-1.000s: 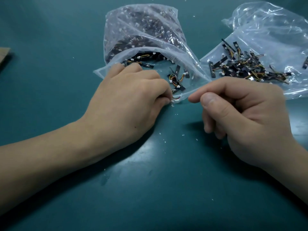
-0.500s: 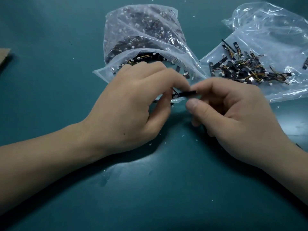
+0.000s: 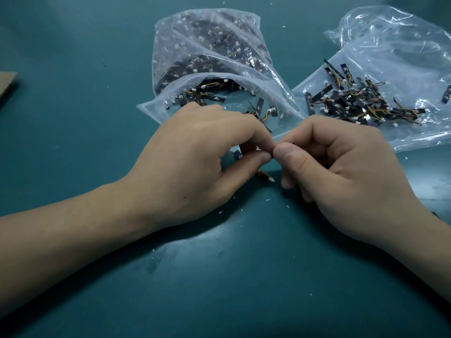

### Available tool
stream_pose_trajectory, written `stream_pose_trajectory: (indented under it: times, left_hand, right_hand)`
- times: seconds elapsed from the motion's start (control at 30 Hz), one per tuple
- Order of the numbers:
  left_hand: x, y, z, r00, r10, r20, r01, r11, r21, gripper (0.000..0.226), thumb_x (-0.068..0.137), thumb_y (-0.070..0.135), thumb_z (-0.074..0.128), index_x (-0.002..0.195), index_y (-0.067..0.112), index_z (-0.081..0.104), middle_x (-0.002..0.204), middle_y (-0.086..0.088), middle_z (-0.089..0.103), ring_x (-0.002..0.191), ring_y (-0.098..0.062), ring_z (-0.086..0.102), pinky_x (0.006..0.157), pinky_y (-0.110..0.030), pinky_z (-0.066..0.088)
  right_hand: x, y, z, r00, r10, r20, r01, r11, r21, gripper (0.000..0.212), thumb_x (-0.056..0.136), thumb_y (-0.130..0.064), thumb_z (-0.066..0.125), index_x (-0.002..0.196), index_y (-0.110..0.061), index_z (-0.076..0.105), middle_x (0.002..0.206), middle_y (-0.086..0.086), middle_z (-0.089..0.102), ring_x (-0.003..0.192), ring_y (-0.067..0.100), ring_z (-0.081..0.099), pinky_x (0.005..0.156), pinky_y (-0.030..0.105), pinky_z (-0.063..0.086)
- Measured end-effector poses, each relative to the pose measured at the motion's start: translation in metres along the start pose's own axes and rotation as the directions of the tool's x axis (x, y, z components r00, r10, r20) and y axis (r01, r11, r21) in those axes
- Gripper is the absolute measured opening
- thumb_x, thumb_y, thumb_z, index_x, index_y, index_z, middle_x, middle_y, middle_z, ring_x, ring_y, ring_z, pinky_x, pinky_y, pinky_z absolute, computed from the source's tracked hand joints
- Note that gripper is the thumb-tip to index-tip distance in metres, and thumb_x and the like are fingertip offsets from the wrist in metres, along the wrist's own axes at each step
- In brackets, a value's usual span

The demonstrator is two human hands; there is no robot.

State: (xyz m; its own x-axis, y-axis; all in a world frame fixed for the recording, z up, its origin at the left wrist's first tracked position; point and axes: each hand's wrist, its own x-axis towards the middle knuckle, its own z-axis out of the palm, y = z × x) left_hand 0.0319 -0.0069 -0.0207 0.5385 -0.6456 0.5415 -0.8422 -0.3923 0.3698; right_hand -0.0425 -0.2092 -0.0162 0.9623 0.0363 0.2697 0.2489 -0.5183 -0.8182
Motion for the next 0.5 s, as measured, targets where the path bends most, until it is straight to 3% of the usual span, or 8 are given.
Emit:
stream_pose_trajectory:
  times: [0.1, 0.27, 0.43, 0.5]
  left_hand:
    - [0.0015, 0.0009, -0.0010, 0.999, -0.045, 0.019, 0.046, 0.998, -0.034, 0.013, 0.096, 0.034, 0.067, 0.102, 0.023, 0.071, 0.085, 0.021, 0.063, 0.076, 0.007, 0.045, 0.077, -0.027, 0.041]
    - [0.0046, 0.0017, -0.0024, 0.997, -0.066, -0.028, 0.061, 0.989, -0.132, 0.006, 0.095, 0.022, 0.071, 0.098, 0.017, 0.072, 0.082, 0.019, 0.064, 0.073, -0.004, 0.056, 0.071, -0.019, 0.045]
    - [0.0030, -0.0005, -0.0031, 0.986, -0.167, -0.016, 0.155, 0.946, -0.285, 0.043, 0.090, 0.021, 0.077, 0.126, 0.025, 0.055, 0.086, 0.015, 0.070, 0.074, -0.019, 0.061, 0.074, -0.017, 0.042]
    - [0.0051, -0.0018, -0.0032, 0.983, -0.180, -0.038, 0.161, 0.942, -0.296, 0.035, 0.091, 0.019, 0.077, 0.121, 0.025, 0.061, 0.086, 0.017, 0.071, 0.075, -0.012, 0.063, 0.073, -0.013, 0.042]
  right_hand:
    - [0.0004, 0.0004, -0.0010, 0.999, -0.007, -0.033, 0.008, 1.000, 0.026, 0.014, 0.099, -0.029, 0.063, 0.085, -0.028, 0.064, 0.064, -0.007, 0.069, 0.048, 0.008, 0.059, 0.051, 0.011, 0.040]
    - [0.0005, 0.0000, -0.0015, 0.999, -0.001, -0.053, 0.007, 0.994, 0.112, 0.008, 0.096, -0.025, 0.067, 0.089, -0.023, 0.068, 0.065, -0.001, 0.068, 0.046, 0.008, 0.059, 0.050, 0.013, 0.041]
    - [0.0016, 0.0021, -0.0029, 0.993, -0.007, -0.116, 0.025, 0.989, 0.148, 0.012, 0.100, -0.022, 0.064, 0.088, -0.024, 0.065, 0.065, 0.001, 0.068, 0.038, 0.012, 0.051, 0.042, 0.019, 0.040]
    - [0.0019, 0.0030, -0.0038, 0.992, -0.018, -0.123, 0.038, 0.985, 0.166, 0.011, 0.100, -0.021, 0.064, 0.091, -0.026, 0.065, 0.066, 0.001, 0.068, 0.038, 0.013, 0.050, 0.041, 0.019, 0.039]
